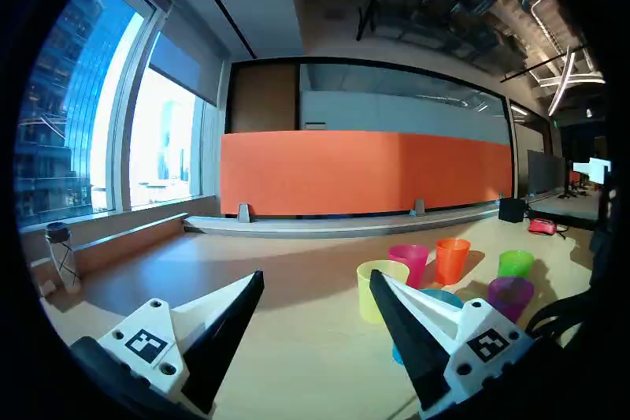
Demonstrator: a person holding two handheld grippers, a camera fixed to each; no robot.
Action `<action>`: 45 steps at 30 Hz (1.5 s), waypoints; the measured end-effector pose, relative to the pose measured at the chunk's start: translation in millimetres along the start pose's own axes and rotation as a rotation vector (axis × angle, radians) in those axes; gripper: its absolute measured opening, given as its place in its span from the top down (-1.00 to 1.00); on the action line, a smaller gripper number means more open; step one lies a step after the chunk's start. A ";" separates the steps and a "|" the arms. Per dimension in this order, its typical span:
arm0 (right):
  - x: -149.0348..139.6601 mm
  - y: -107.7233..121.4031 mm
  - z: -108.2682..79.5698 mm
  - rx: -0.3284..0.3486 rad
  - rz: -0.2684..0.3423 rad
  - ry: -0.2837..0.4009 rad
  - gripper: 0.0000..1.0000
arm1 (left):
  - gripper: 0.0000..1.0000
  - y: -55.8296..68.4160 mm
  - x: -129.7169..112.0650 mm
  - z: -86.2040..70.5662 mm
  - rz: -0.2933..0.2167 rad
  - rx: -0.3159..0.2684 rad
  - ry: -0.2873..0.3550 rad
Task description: Pour water
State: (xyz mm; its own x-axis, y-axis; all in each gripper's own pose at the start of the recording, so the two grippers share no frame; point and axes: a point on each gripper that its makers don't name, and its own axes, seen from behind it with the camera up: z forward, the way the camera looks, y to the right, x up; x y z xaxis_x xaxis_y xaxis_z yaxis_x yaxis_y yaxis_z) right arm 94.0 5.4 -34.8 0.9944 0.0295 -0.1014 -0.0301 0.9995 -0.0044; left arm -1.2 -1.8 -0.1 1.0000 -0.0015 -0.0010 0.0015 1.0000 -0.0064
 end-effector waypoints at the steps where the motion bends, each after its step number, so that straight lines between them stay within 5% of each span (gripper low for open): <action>1: 0.0 -0.6 0.3 0.003 -0.004 0.002 -0.99 | -1.00 0.0 0.1 -0.1 0.000 0.000 0.000; 11: -0.5 -15.0 7.9 0.037 -0.053 0.026 -0.98 | -0.99 0.0 0.6 -0.4 0.000 0.000 0.000; 29: -59.5 -9.2 15.6 0.015 -0.013 -0.038 -0.98 | -0.99 0.4 0.3 -0.2 0.000 0.000 0.000; 45: -84.4 -4.1 23.4 0.011 -0.018 -0.082 -0.98 | -0.99 0.5 0.6 -0.1 0.001 0.000 0.000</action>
State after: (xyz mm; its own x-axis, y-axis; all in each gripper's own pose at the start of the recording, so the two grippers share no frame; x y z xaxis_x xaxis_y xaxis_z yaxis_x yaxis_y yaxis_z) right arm 12.5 -1.1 -2.9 0.9997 0.0119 -0.0198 -0.0118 0.9999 0.0051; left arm -0.5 -1.3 -0.2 1.0000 -0.0008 -0.0007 0.0008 1.0000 -0.0064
